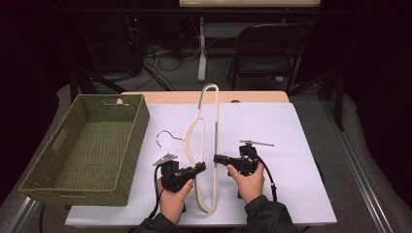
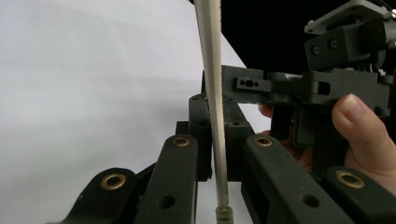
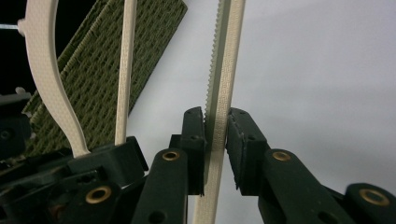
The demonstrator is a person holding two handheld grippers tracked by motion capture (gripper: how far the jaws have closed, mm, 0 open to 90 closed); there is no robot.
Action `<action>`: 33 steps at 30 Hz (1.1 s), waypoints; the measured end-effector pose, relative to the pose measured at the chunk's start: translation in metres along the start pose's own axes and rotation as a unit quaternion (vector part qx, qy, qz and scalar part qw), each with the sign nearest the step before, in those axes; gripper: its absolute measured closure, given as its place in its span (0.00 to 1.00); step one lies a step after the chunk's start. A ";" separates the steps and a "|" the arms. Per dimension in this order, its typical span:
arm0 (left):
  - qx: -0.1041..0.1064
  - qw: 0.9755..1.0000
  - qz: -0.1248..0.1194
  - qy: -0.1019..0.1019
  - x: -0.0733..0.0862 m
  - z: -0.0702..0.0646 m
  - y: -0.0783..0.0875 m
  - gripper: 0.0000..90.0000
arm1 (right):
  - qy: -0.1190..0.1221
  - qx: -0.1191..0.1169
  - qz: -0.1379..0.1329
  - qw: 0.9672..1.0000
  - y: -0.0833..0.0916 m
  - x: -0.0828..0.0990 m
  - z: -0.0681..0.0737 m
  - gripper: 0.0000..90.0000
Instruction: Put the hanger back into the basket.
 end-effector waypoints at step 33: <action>-0.014 0.998 0.045 0.028 -0.017 0.018 0.020 0.97 | 0.045 0.043 -0.008 0.998 0.023 -0.003 -0.015 0.68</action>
Point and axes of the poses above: each handheld gripper's, and its own axes: y roughly backward along the jaws, x roughly out of its underside, z roughly to its left, the point moved 7 cm from there along -y, roughly forward along the jaws, and after that the axes turned 10 degrees about -y, right-handed, at the moved point
